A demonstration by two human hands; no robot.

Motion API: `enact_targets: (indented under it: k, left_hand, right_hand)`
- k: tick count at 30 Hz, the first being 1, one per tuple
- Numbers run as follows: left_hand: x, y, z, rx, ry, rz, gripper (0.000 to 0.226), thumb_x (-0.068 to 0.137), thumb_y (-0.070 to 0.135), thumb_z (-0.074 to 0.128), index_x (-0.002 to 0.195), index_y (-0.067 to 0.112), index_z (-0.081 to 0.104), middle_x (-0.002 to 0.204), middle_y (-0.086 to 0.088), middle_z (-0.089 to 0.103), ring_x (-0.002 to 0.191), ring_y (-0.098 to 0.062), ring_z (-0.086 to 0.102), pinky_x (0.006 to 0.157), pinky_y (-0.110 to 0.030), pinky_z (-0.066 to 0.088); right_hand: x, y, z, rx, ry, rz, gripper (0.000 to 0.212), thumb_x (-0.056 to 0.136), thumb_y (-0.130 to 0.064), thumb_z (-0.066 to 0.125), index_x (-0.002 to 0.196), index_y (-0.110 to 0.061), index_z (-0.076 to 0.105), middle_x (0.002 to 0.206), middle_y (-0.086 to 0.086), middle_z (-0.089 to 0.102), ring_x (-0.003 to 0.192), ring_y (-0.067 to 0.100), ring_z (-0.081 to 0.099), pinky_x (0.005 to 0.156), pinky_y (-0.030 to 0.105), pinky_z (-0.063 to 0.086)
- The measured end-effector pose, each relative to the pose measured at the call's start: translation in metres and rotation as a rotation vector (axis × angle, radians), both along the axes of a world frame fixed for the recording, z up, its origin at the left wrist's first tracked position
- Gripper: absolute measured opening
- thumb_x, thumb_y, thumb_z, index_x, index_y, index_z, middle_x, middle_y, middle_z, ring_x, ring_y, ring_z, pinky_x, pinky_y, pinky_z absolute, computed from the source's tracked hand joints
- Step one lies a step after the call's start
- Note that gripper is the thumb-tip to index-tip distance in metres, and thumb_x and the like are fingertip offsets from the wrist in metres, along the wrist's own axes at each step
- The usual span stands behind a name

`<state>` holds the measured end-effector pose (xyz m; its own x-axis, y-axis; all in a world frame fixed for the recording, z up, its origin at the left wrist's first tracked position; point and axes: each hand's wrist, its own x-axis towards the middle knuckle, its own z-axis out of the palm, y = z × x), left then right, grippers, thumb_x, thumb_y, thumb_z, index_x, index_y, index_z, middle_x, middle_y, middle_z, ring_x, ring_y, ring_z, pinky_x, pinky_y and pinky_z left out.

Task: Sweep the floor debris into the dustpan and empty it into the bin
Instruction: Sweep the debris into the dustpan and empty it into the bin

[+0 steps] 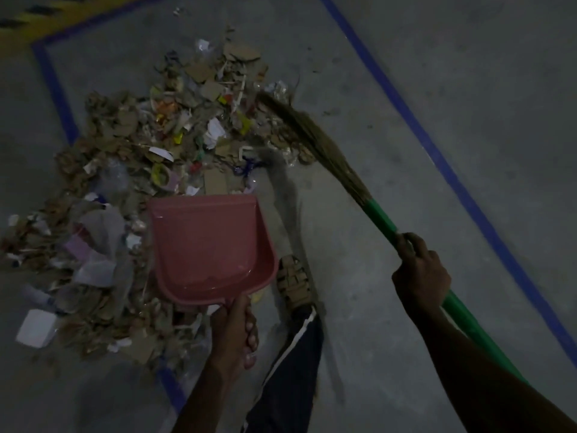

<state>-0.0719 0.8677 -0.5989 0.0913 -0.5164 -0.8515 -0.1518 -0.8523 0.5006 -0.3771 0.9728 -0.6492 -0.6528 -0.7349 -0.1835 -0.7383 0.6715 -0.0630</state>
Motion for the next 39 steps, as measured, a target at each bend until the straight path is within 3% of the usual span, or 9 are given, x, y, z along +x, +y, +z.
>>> enact_targets:
  k: [4,9,12,19,23,28,33,37,39]
  left_hand:
    - [-0.032,-0.024,-0.014,0.048,-0.038,0.041,0.030,0.100,0.015,0.049,0.071,0.013,0.044,0.048,-0.002,0.037,0.030,-0.015,0.031,0.039,-0.015,0.027]
    - [-0.063,-0.053,-0.020,0.050,-0.049,0.038,0.027,0.099,0.015,0.049,0.072,0.012,0.047,0.047,-0.002,0.038,0.029,-0.016,0.032,0.041,-0.015,0.028]
    - [-0.080,-0.069,-0.022,0.041,-0.063,0.057,0.025,0.096,0.014,0.050,0.071,0.012,0.047,0.046,-0.002,0.038,0.029,-0.016,0.031,0.044,-0.017,0.027]
    - [-0.103,-0.100,-0.011,0.098,-0.087,0.104,0.025,0.094,0.017,0.052,0.069,0.014,0.048,0.049,-0.002,0.039,0.033,-0.017,0.033,0.045,-0.017,0.028]
    - [-0.112,-0.113,0.001,0.079,-0.078,0.186,0.025,0.092,0.017,0.052,0.068,0.015,0.048,0.048,-0.001,0.039,0.032,-0.015,0.032,0.045,-0.019,0.025]
    - [-0.125,-0.134,0.002,0.044,-0.058,0.250,0.024,0.092,0.020,0.053,0.070,0.015,0.048,0.049,-0.002,0.039,0.034,-0.016,0.031,0.045,-0.020,0.025]
    - [-0.143,-0.149,-0.011,0.035,-0.052,0.281,0.024,0.088,0.024,0.056,0.065,0.019,0.049,0.048,-0.001,0.039,0.033,-0.016,0.033,0.056,-0.031,0.035]
    - [-0.162,-0.150,-0.015,0.055,-0.067,0.365,0.027,0.091,0.024,0.054,0.065,0.020,0.046,0.047,0.002,0.037,0.032,-0.014,0.030,0.041,-0.018,0.027]
    - [-0.174,-0.145,-0.018,0.089,-0.063,0.428,0.028,0.092,0.026,0.053,0.066,0.020,0.046,0.046,0.003,0.037,0.030,-0.013,0.029,0.035,-0.015,0.023]
  right_hand:
    - [-0.032,-0.041,-0.021,0.014,-0.073,-0.097,0.063,0.073,0.004,0.066,0.130,-0.021,0.059,0.133,0.000,0.053,0.073,0.029,0.058,0.049,0.023,0.031]
    - [-0.073,-0.098,-0.042,0.133,-0.307,-0.151,0.055,0.082,-0.013,0.063,0.135,-0.018,0.050,0.130,0.002,0.050,0.081,0.029,0.061,0.059,0.035,0.051]
    - [-0.085,-0.128,-0.048,0.223,-0.405,-0.048,0.050,0.084,-0.013,0.061,0.133,-0.019,0.051,0.128,0.002,0.050,0.088,0.029,0.061,0.065,0.039,0.055]
    - [-0.079,-0.168,-0.048,0.351,-0.494,0.361,0.058,0.087,-0.017,0.059,0.142,-0.033,0.047,0.140,-0.007,0.046,0.100,0.022,0.062,0.063,0.028,0.050]
    - [-0.096,-0.162,-0.033,0.233,-0.508,0.380,0.062,0.082,-0.015,0.066,0.141,-0.030,0.051,0.137,-0.006,0.052,0.097,0.022,0.064,0.063,0.027,0.049]
    - [-0.139,-0.147,-0.018,0.035,-0.509,0.281,0.064,0.073,-0.008,0.078,0.133,-0.024,0.060,0.125,-0.001,0.063,0.077,0.022,0.067,0.053,0.026,0.045]
    - [-0.175,-0.154,-0.019,-0.049,-0.444,0.243,0.064,0.071,-0.004,0.078,0.131,-0.020,0.062,0.126,-0.001,0.061,0.078,0.018,0.065,0.060,0.023,0.040]
    - [-0.194,-0.181,-0.033,-0.049,-0.427,0.250,0.064,0.076,-0.008,0.073,0.137,-0.020,0.056,0.134,0.001,0.054,0.087,0.029,0.065,0.061,0.036,0.052]
    - [-0.202,-0.197,-0.034,-0.055,-0.405,0.254,0.064,0.076,-0.009,0.072,0.136,-0.019,0.055,0.134,0.002,0.052,0.085,0.031,0.064,0.059,0.035,0.050]
